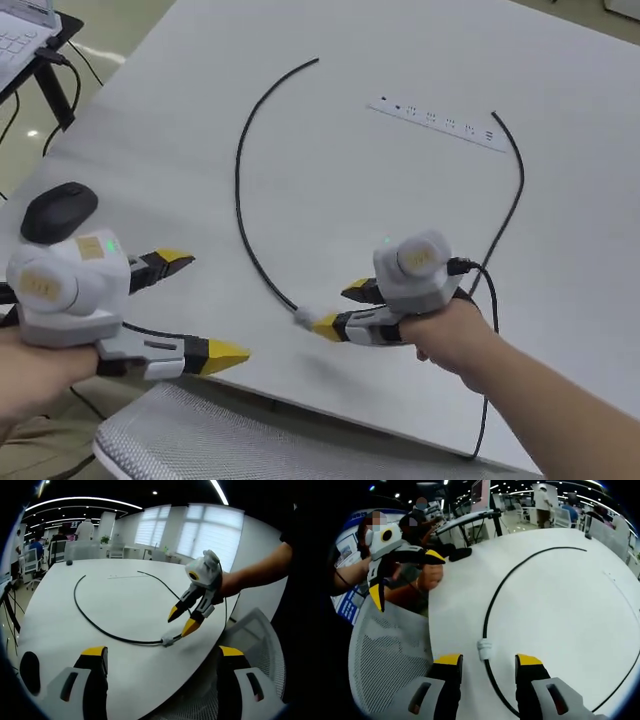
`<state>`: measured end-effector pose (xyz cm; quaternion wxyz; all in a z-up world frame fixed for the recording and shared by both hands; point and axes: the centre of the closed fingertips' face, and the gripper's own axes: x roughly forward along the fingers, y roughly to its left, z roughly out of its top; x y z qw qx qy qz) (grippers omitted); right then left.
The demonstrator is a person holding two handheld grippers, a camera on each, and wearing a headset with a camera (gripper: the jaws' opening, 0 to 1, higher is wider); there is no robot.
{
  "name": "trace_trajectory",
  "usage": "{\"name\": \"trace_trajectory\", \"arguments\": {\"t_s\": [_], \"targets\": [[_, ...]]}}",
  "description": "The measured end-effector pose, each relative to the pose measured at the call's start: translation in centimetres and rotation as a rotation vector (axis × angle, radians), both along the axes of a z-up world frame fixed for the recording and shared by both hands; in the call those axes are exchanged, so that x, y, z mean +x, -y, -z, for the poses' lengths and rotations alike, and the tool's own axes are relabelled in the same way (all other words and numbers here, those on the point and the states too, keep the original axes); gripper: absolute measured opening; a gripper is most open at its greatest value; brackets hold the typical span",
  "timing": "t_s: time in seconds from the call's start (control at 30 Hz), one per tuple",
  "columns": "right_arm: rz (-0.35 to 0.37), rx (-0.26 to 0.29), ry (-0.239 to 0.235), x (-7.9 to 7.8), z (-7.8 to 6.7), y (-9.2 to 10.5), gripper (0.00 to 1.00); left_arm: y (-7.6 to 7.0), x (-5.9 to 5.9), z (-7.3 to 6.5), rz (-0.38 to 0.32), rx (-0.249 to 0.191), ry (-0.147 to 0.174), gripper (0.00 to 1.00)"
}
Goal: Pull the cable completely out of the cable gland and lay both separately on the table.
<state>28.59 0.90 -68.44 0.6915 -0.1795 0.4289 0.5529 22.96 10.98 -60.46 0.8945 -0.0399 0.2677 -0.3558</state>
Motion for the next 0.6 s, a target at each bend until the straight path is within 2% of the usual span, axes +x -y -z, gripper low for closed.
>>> {"name": "trace_trajectory", "arguments": {"t_s": [0.3,0.47,0.6], "targets": [[-0.073,-0.059,-0.029,-0.6,2.2,-0.7,0.26,0.0,0.1,0.3,-0.003,-0.006,-0.014,0.88],[-0.083,-0.068,-0.037,-0.7,2.5,-0.9,0.21,-0.3,-0.4,0.8,-0.004,-0.002,-0.032,0.87],[-0.094,-0.075,-0.042,-0.8,2.8,-1.0,0.16,-0.5,-0.5,0.9,-0.010,-0.003,-0.034,0.87]]}}
